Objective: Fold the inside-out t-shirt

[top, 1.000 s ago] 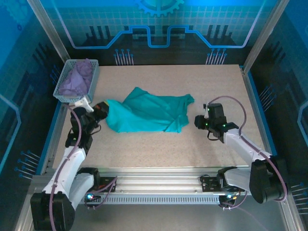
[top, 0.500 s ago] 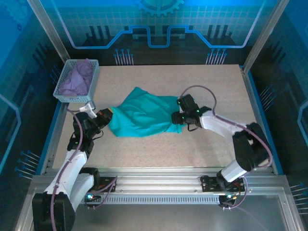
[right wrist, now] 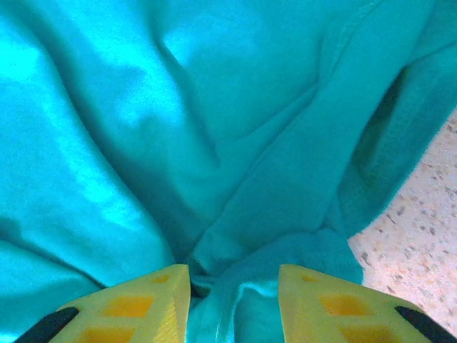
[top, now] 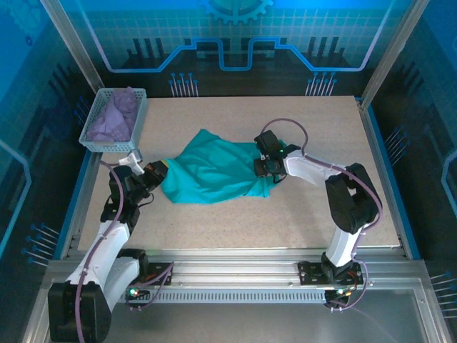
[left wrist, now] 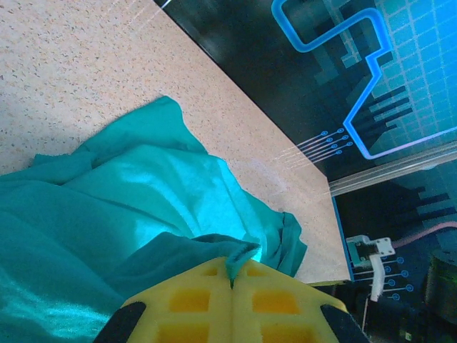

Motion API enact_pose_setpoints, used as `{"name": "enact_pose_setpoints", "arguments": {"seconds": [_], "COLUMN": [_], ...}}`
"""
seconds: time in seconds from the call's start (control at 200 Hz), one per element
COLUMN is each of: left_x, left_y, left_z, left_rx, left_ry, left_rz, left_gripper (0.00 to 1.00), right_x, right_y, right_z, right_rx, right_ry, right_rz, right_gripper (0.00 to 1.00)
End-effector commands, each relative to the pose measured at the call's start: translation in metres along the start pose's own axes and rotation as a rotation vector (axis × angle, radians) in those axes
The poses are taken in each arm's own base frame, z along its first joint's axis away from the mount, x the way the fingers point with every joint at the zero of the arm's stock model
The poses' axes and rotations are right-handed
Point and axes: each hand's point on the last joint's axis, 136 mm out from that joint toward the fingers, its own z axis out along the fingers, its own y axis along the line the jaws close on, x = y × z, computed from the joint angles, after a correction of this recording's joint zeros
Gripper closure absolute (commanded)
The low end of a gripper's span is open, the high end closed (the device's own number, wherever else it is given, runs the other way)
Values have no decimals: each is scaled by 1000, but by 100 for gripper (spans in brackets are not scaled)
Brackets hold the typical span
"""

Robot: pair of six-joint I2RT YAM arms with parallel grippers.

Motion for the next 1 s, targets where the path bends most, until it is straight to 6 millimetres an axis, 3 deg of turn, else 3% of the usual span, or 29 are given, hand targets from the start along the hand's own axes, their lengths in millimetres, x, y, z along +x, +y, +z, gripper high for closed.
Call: {"name": "enact_pose_setpoints", "arguments": {"seconds": [0.0,0.22,0.31,0.39,0.485,0.525,0.57,0.62,0.665,0.715,0.785,0.855,0.92,0.995], "left_x": [-4,-5,-8,-19,-47,-64,-86,-109,-121,-123,-109,-86,-64,-42], "left_y": [-11,-11,-13,-20,-33,-41,-52,-60,-61,-53,-32,-8,8,21], "left_z": [0,2,3,2,1,0,-6,-16,-26,-33,-32,-22,-14,-7], "left_rx": [43,41,42,41,47,60,92,123,126,94,27,-9,-31,-42], "left_ry": [-4,-3,-10,-40,-124,-159,-205,-264,-306,-330,-308,-242,-165,-83], "left_rz": [10,9,5,5,-28,-57,-93,-124,-135,-132,-133,-150,-158,-166], "left_gripper": [100,100,100,100,100,100,100,100,100,100,100,100,100,100], "right_x": [18,25,11,-37,-105,-122,-127,-115,-90,-54,1,50,70,73], "right_y": [-11,-1,1,5,10,8,5,1,-2,-5,-20,-46,-61,-53], "right_z": [-9,20,18,-16,-92,-126,-156,-173,-170,-152,-110,-71,-57,-56], "right_rx": [28,-6,-16,-70,-237,-316,-404,-469,-485,-482,-413,-257,-160,-114], "right_ry": [38,94,52,-99,-346,-447,-519,-532,-498,-432,-299,-157,-96,-107], "right_rz": [4,16,11,-16,-18,-13,-9,-2,12,40,152,264,312,263], "right_gripper": [60,62,83,97,100,100,100,100,100,100,93,75,65,58]}}
